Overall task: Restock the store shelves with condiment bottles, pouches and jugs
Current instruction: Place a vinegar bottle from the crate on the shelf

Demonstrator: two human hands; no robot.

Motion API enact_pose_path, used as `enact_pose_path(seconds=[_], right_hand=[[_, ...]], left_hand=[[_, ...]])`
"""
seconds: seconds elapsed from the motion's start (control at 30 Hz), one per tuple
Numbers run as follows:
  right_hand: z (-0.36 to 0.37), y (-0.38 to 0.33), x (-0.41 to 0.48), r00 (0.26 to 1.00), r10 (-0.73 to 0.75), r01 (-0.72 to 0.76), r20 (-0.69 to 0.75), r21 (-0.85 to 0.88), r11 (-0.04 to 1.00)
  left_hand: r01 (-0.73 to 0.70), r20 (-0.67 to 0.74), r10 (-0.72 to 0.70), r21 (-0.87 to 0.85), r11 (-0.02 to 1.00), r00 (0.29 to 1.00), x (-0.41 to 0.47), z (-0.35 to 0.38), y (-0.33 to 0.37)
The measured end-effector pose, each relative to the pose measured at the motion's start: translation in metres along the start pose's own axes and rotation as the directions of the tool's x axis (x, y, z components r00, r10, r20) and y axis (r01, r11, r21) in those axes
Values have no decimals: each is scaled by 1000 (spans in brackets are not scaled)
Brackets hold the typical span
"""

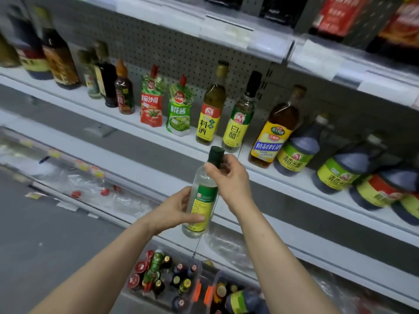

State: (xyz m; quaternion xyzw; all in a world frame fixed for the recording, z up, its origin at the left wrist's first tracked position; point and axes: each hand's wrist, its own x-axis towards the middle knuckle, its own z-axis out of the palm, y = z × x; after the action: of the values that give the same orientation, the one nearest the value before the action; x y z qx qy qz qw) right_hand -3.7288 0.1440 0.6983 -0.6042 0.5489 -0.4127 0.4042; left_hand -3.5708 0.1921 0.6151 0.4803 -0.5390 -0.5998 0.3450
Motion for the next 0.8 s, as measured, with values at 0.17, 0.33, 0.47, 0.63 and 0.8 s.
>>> enact_pose_path(seconds=[0.17,0.33,0.47,0.63,0.8], right_hand=[[-6,-25,18,986,-44,35,-159,-57,998],[-18,-34,38,1000,14,-12,19,-134,991],[-23,-25,38,953,84,-113,290,85,990],[-8,-38,58,997,72,-74,40,42,996],[0,-61,77,975,65,-80,-211,-64,995]], left_hand=[[-35,-239,86,211,977,967,16,23,9],[-54,-16,54,28,998,998,29,0,15],[0,191,6,-33,999,982,38,-20,27],[-60,216,41,84,995,976,61,-45,49],[-151,-16,173,409,900,985,86,-41,65]])
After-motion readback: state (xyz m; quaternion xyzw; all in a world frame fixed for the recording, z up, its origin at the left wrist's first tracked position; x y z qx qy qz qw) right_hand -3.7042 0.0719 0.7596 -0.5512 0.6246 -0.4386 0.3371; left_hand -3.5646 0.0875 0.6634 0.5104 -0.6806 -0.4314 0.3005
